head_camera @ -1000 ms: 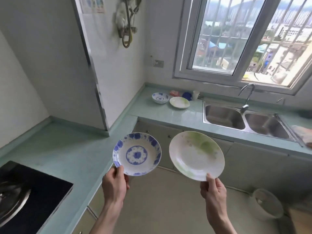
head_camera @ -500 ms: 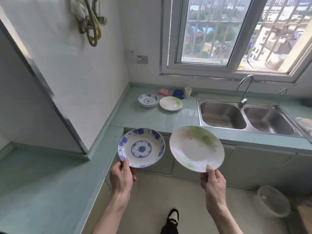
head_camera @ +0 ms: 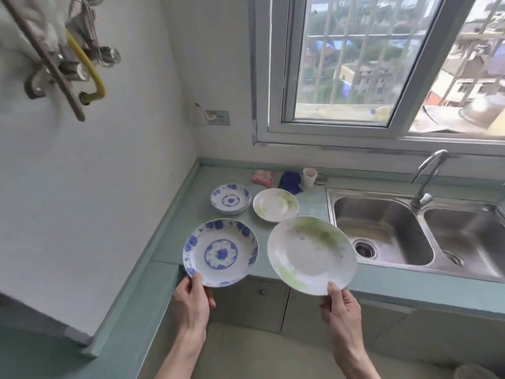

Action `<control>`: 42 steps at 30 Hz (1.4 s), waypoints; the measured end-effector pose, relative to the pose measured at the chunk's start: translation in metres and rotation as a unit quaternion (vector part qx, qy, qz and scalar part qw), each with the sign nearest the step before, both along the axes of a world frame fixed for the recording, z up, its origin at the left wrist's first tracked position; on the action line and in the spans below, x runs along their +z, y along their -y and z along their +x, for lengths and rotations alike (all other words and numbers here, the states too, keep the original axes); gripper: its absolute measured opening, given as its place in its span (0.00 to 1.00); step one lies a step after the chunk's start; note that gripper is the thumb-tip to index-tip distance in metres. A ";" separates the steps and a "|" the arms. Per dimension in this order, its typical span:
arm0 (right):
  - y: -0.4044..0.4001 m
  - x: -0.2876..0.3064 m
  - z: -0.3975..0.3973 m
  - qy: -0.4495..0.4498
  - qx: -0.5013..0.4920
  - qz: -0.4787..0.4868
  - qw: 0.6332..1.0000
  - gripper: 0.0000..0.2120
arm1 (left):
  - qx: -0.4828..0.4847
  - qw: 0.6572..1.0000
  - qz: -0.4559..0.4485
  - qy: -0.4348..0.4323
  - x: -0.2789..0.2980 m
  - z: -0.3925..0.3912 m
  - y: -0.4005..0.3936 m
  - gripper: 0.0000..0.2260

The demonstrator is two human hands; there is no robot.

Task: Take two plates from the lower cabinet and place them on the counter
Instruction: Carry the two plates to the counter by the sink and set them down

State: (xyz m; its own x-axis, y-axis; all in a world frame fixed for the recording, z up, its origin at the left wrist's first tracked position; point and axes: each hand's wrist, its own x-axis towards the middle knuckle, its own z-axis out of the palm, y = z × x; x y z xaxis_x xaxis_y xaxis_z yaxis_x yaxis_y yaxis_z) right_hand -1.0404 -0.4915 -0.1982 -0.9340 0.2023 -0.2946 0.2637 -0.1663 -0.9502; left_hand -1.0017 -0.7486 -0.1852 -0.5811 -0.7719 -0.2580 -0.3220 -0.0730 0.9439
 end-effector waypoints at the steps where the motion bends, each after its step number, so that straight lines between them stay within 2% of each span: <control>1: 0.001 0.000 -0.014 0.002 0.007 0.002 1.000 0.12 | 0.002 1.000 0.005 -0.001 0.000 -0.013 0.001 0.16; 11: 0.027 -0.004 -0.133 -0.002 0.052 0.027 0.998 0.13 | 0.006 0.999 0.045 0.003 0.000 -0.122 0.020 0.14; 26: 0.110 -0.045 -0.282 0.024 0.020 -0.015 0.999 0.11 | 0.003 0.995 0.096 0.032 -0.042 -0.294 0.102 0.14; 34: 0.142 -0.085 -0.321 0.081 -0.017 -0.036 0.996 0.11 | -0.007 0.988 0.132 0.078 -0.089 -0.353 0.135 0.13; 42: 0.149 -0.120 -0.334 0.144 -0.033 0.002 0.989 0.11 | -0.003 0.981 0.150 0.122 -0.123 -0.373 0.142 0.14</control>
